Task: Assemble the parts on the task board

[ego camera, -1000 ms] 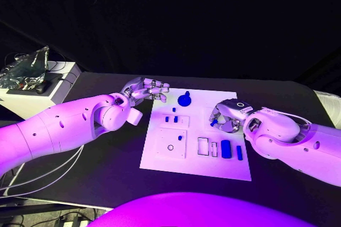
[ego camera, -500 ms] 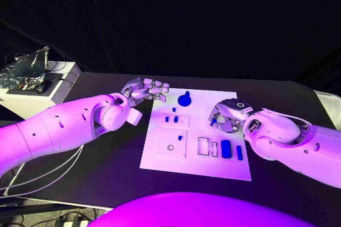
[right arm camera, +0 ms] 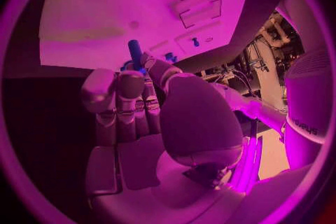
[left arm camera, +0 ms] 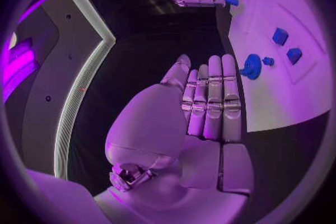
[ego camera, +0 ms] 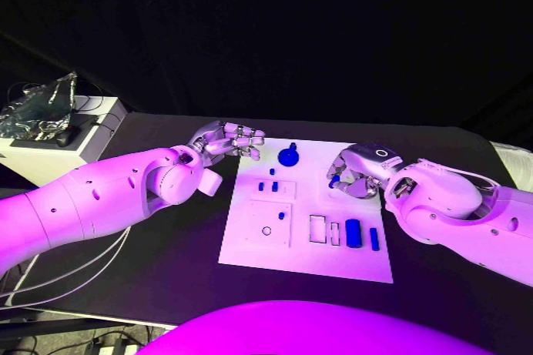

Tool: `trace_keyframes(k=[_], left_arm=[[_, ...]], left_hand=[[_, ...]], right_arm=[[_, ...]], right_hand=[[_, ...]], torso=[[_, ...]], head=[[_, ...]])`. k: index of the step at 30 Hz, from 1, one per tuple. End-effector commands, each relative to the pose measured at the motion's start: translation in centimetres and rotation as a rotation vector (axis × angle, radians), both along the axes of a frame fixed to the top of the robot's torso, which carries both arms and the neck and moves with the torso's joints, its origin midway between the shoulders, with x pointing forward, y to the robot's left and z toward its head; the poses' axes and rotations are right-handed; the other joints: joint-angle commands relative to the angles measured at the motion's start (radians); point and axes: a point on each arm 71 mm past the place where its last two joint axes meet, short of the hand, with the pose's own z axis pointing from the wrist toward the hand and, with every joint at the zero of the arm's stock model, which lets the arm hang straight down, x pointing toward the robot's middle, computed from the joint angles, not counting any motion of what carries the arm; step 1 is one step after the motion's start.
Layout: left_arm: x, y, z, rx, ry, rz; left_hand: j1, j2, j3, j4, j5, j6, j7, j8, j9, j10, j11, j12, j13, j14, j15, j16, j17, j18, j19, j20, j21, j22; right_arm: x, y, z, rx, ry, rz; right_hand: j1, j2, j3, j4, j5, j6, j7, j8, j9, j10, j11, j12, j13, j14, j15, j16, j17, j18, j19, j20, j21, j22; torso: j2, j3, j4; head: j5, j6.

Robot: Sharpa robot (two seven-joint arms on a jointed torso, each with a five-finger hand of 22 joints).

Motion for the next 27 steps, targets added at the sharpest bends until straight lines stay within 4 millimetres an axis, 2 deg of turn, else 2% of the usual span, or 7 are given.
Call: trace_keyframes(k=[1,5,8,14,19,23,27], left_arm=[[0.0,-0.3,0.1,-0.015,0.0,-0.016],[0.0,-0.4,0.1,-0.017,-0.001,-0.018],[0.0,-0.5,0.1,-0.019,-0.001,-0.02],[0.0,-0.8,0.1,-0.023,-0.001,-0.027],[0.0,-1.0,0.0,-0.026,-0.001,-0.031],[0.0,-1.2,0.0,-0.027,-0.001,-0.033],[0.0,-1.4,0.0,-0.025,-0.003,-0.039]], left_hand=[[-0.003,0.0,0.003,0.006,0.005,-0.007,0.0,-0.001,0.0,-0.004,-0.001,-0.003,0.001,0.0,0.006,-0.004,0.001,-0.011,0.001,0.004,-0.003,-0.001],[-0.001,0.0,0.004,0.006,0.005,-0.007,0.0,-0.001,0.0,-0.004,-0.001,-0.003,0.001,0.0,0.006,-0.004,0.001,-0.011,0.002,0.004,-0.005,-0.003],[-0.001,0.0,0.004,0.007,0.005,-0.007,0.0,-0.001,0.0,-0.004,-0.001,-0.003,0.001,0.0,0.006,-0.004,0.001,-0.011,0.002,0.004,-0.005,-0.003],[-0.001,0.0,0.004,0.007,0.005,-0.007,0.0,-0.001,0.0,-0.004,-0.001,-0.003,0.001,0.0,0.006,-0.004,0.001,-0.011,0.002,0.004,-0.005,-0.003],[-0.001,0.0,0.004,0.007,0.005,-0.007,0.0,-0.001,0.0,-0.004,-0.001,-0.003,0.001,0.0,0.006,-0.004,0.001,-0.011,0.002,0.004,-0.005,-0.003],[-0.001,0.0,0.004,0.007,0.005,-0.007,0.0,-0.001,0.0,-0.004,-0.001,-0.003,0.001,0.0,0.006,-0.004,0.001,-0.011,0.002,0.004,-0.005,-0.003],[-0.001,0.0,0.004,0.007,0.005,-0.007,0.0,-0.001,0.0,-0.004,-0.001,-0.003,0.001,0.0,0.006,-0.004,0.001,-0.011,0.002,0.004,-0.005,-0.003]], right_arm=[[-0.3,0.3,0.9,-0.017,-0.005,0.012],[-1.0,1.3,1.8,-0.001,-0.01,0.043],[-1.7,3.0,1.9,0.018,-0.004,0.086],[-3.3,6.8,0.6,0.052,0.023,0.173],[-4.9,9.6,-0.7,0.083,0.049,0.237],[-5.9,11.0,-1.3,0.106,0.064,0.27],[-6.9,12.1,-1.7,0.13,0.076,0.299]], right_hand=[[0.038,0.033,-0.001,0.003,0.0,0.005,-0.001,0.0,0.001,0.075,-0.045,0.004,0.005,-0.001,-0.006,0.005,0.001,0.013,0.059,-0.008,0.002,0.002],[0.039,0.033,-0.001,0.003,0.0,0.006,-0.001,0.0,0.001,0.076,-0.045,0.004,0.005,-0.001,-0.007,0.004,0.002,0.012,0.059,-0.009,0.003,0.003],[0.041,0.032,0.0,0.003,0.001,0.005,-0.001,0.0,0.001,0.074,-0.045,0.003,0.004,-0.001,-0.007,0.003,0.002,0.013,0.058,-0.009,0.0,0.003],[0.043,0.032,0.003,0.001,0.004,0.003,0.001,-0.001,0.0,0.072,-0.043,0.003,0.005,-0.001,-0.006,0.001,0.002,0.016,0.058,-0.008,-0.006,0.003],[0.042,0.031,0.007,-0.004,0.005,0.003,0.003,0.0,0.0,0.073,-0.043,0.004,0.005,0.0,-0.005,-0.001,0.003,0.02,0.059,-0.007,-0.01,0.005],[0.042,0.032,0.008,-0.005,0.006,0.002,0.004,0.0,0.0,0.072,-0.042,0.004,0.005,0.0,-0.005,-0.001,0.003,0.02,0.059,-0.006,-0.011,0.006],[0.042,0.032,0.009,-0.007,0.007,0.0,0.005,-0.001,0.0,0.071,-0.041,0.004,0.005,0.0,-0.005,-0.001,0.003,0.021,0.059,-0.006,-0.012,0.007]], torso=[[0.0,0.0005,-0.0002],[0.001,0.0005,-0.0009],[0.002,0.0018,-0.0013],[0.001,0.0009,0.0015],[0.001,0.0003,0.0023],[0.001,-0.0012,0.0008],[0.0,-0.0002,0.0007]], head=[[0.002,0.0],[0.006,0.0],[0.014,0.0],[0.021,0.0],[0.035,0.0],[0.044,0.0],[0.056,0.0]])
